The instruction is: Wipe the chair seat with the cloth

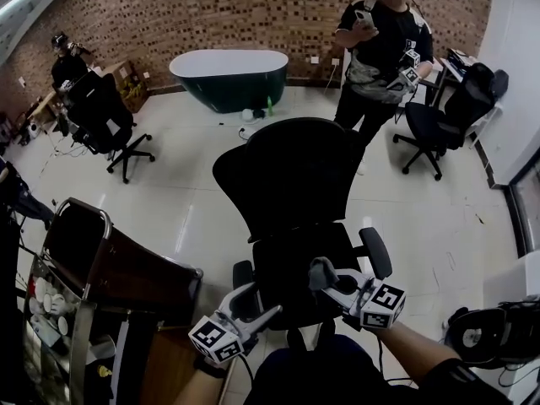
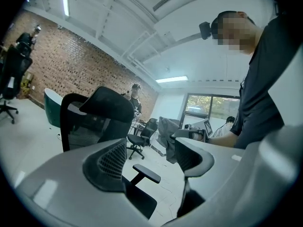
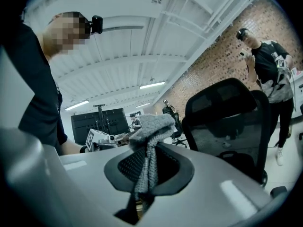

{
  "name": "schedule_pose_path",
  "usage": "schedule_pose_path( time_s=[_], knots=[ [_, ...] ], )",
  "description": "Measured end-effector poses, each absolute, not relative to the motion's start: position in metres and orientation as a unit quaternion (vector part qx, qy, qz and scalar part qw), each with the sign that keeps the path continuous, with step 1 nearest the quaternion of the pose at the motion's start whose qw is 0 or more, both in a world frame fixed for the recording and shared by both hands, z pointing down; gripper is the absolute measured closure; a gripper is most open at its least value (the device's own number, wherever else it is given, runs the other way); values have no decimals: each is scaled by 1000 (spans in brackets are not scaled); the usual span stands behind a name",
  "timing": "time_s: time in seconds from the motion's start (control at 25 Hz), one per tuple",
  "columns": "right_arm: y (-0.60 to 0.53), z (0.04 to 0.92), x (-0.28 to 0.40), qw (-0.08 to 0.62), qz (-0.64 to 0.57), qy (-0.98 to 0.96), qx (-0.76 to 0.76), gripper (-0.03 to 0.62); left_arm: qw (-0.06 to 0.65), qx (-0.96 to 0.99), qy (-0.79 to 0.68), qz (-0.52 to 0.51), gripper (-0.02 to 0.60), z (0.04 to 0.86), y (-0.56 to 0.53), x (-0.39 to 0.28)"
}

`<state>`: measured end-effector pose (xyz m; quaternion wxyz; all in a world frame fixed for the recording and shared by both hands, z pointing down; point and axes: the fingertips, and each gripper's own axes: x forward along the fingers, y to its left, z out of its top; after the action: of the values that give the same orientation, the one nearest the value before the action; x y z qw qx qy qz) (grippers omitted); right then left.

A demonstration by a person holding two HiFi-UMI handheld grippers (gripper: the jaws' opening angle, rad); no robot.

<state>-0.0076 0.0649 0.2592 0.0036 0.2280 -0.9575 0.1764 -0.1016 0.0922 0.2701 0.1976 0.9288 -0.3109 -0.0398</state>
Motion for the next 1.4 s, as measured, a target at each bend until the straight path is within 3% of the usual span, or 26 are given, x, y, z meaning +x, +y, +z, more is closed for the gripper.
schedule_pose_path(
  time_s=[0.32, 0.76, 1.12, 1.4],
  knots=[
    [32, 338, -32, 72, 208, -953, 207, 565, 246, 909, -337, -18, 238, 333, 68, -117],
    [-57, 535, -94, 214, 248, -934, 142, 563, 321, 868, -380, 1, 236, 457, 5, -124],
    [-114, 693, -167, 343, 215, -908, 106, 563, 339, 849, -405, -25, 236, 518, -53, -128],
    [-134, 774, -197, 389, 199, -894, 98, 563, 347, 844, -407, -35, 237, 546, -65, -127]
  ],
)
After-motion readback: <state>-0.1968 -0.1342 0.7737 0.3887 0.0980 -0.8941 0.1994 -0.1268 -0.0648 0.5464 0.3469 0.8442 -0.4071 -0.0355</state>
